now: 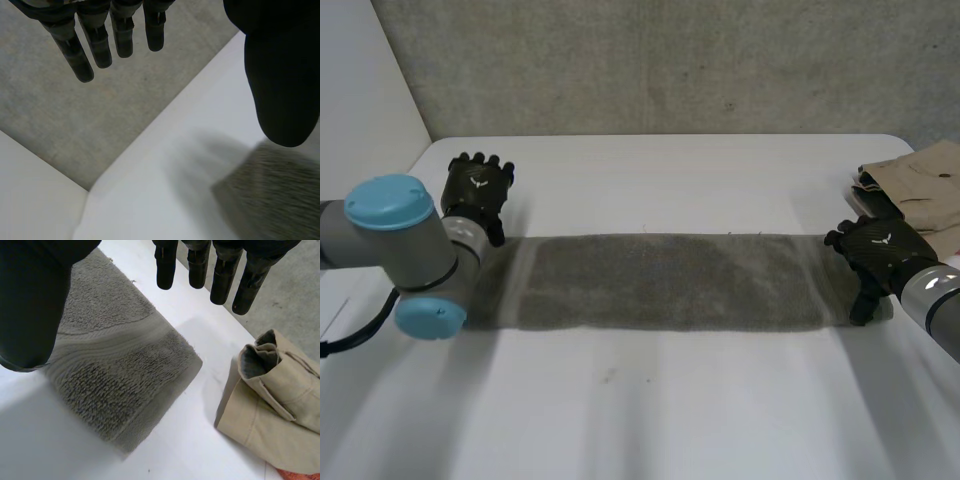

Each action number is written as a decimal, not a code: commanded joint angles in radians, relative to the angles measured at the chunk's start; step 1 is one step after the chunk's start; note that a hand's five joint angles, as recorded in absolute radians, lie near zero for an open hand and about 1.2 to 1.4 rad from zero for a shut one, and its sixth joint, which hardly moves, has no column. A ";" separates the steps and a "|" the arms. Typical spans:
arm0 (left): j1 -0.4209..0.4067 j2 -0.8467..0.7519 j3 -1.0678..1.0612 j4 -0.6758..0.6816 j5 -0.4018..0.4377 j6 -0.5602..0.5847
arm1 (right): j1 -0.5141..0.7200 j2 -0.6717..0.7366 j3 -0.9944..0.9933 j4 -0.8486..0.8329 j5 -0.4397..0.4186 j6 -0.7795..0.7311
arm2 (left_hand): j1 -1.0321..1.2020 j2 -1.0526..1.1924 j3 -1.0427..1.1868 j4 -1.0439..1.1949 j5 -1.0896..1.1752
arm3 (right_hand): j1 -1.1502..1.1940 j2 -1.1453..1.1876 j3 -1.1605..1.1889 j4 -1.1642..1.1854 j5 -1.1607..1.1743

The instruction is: Fold the laundry.

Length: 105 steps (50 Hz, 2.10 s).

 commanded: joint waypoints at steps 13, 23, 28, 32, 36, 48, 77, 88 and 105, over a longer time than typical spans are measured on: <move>-0.084 0.288 -0.339 -0.008 0.021 -0.173 | -0.051 0.106 -0.003 -0.042 -0.062 -0.043 | 0.030 0.012 0.019 0.016 0.023 | 0.343 0.325 0.329 0.309 0.301; -0.094 0.279 -0.336 -0.007 0.021 -0.171 | -0.057 0.189 -0.054 -0.049 -0.040 -0.092 | 0.018 0.000 0.007 0.005 0.011 | 1.191 1.172 1.177 1.156 1.149; -0.092 0.290 -0.341 -0.008 0.020 -0.173 | -0.122 0.168 -0.051 -0.065 0.001 -0.104 | 0.016 -0.003 0.004 0.002 0.008 | 1.191 1.172 1.177 1.156 1.149; -0.089 0.308 -0.349 -0.008 0.020 -0.173 | -0.187 0.132 -0.046 -0.080 0.018 -0.142 | 0.013 -0.005 0.001 -0.001 0.005 | 1.191 1.172 1.177 1.156 1.149; -0.086 0.331 -0.358 -0.008 0.020 -0.173 | -0.296 0.117 -0.035 -0.083 0.030 -0.249 | 0.001 -0.017 -0.011 -0.013 -0.006 | 1.191 1.172 1.177 1.156 1.149; -0.057 0.385 -0.373 -0.016 0.017 -0.174 | -0.094 -0.053 -0.074 -0.164 0.084 -0.297 | -0.014 -0.032 -0.025 -0.028 -0.021 | 1.191 1.172 1.177 1.156 1.149; -0.112 0.394 -0.376 -0.013 0.018 -0.173 | 0.684 0.332 -0.509 -0.003 0.079 -0.002 | -0.031 -0.050 -0.043 -0.045 -0.039 | -0.031 -0.049 -0.045 -0.065 -0.073; -0.227 0.302 -0.267 -0.014 0.015 -0.173 | 0.409 0.091 -0.155 0.029 0.064 0.210 | -0.031 -0.050 -0.043 -0.045 -0.039 | -0.031 -0.049 -0.045 -0.065 -0.073; -0.273 0.253 -0.250 -0.014 0.011 -0.173 | 0.236 0.160 -0.038 -0.023 -0.019 0.148 | -0.029 -0.047 -0.040 -0.042 -0.036 | 1.191 1.172 1.177 1.156 1.149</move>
